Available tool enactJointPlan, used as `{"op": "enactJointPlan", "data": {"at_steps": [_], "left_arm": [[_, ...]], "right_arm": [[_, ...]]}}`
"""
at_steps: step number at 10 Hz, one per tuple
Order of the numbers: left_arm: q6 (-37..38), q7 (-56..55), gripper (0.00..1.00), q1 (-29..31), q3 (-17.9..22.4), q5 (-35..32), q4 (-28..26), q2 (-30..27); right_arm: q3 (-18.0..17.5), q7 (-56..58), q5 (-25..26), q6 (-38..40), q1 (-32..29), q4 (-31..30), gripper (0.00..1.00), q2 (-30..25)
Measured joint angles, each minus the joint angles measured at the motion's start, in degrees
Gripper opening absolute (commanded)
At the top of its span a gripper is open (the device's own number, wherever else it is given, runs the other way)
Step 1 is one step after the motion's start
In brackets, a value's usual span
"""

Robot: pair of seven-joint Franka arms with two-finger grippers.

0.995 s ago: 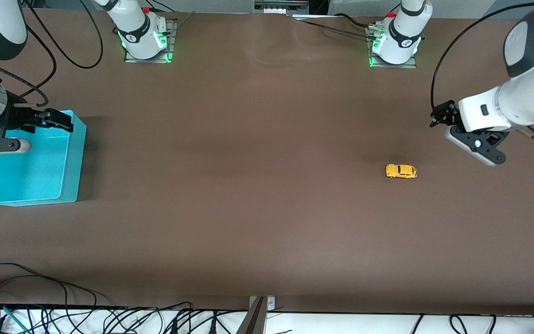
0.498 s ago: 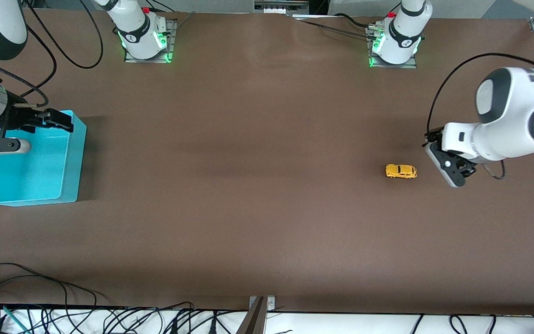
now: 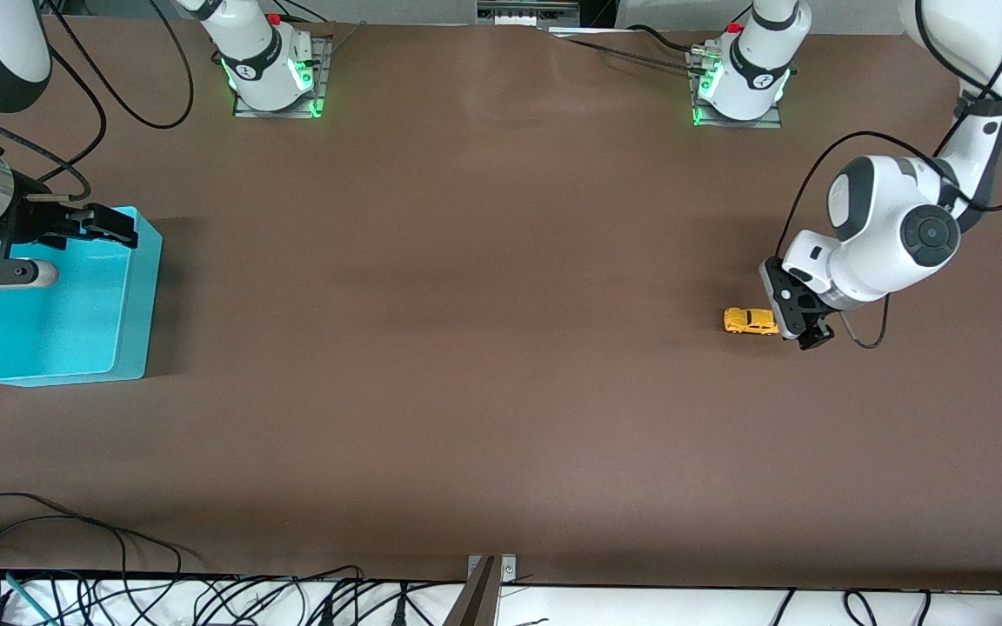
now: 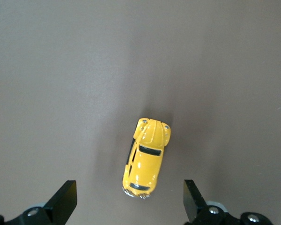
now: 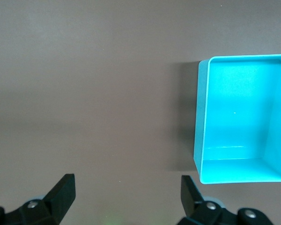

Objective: Wind up and store yellow beetle car
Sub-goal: 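Lower the left gripper over the yellow toy car, then close the left gripper on the yellow car's body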

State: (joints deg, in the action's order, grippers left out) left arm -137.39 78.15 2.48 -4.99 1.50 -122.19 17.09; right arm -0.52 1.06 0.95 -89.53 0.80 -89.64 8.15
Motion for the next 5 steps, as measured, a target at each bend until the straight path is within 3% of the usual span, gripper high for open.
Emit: {"op": "enactJointPlan", "data": {"at_steps": [5], "left_arm": [[-10.53,7.24,1.00,0.01,0.00,-0.46,-3.80,5.12]], "right_arm": [[0.00,-0.03,0.00,-0.03,0.00,0.02,1.00,0.01]]}}
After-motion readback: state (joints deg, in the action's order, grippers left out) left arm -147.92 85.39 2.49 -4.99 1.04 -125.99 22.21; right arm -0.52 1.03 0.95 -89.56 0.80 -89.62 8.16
